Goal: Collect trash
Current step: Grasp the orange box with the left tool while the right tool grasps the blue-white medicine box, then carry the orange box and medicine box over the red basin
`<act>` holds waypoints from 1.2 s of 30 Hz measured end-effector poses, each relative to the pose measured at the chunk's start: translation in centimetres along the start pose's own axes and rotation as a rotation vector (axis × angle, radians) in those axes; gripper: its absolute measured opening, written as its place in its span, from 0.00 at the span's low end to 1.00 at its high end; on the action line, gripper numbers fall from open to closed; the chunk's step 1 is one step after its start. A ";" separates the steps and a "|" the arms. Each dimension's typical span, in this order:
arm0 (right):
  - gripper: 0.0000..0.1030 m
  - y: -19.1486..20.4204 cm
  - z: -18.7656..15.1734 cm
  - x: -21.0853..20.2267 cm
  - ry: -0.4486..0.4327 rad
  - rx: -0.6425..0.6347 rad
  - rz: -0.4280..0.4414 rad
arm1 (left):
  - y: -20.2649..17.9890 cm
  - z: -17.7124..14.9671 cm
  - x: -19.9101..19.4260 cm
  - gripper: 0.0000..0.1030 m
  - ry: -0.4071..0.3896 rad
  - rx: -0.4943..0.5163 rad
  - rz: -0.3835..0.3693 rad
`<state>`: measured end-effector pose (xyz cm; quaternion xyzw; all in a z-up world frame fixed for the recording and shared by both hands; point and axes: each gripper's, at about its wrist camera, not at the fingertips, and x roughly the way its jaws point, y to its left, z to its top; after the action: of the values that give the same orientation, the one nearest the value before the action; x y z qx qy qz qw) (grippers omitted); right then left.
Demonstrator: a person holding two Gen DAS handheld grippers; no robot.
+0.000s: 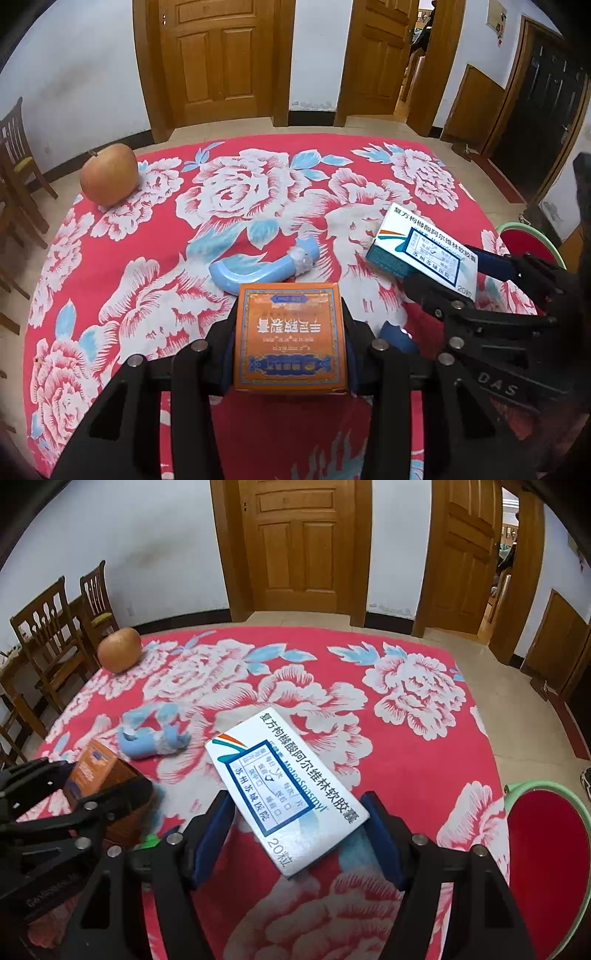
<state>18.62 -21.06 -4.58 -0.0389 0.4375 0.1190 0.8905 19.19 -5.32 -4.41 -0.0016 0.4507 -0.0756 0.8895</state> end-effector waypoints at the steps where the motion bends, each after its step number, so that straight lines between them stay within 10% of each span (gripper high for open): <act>1: 0.70 0.1 0.0 -0.4 -0.007 0.010 0.004 | -0.1 0.0 -0.2 0.43 -0.004 0.003 0.000; 36: 0.70 2.0 -7.7 -9.9 -0.098 0.087 -0.095 | -2.8 -7.5 -8.4 0.43 -0.132 -0.026 -0.018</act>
<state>6.38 -22.22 -1.49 -0.0149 0.3959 0.0593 0.9163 7.91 -6.47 -1.92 -0.0223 0.3920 -0.0777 0.9164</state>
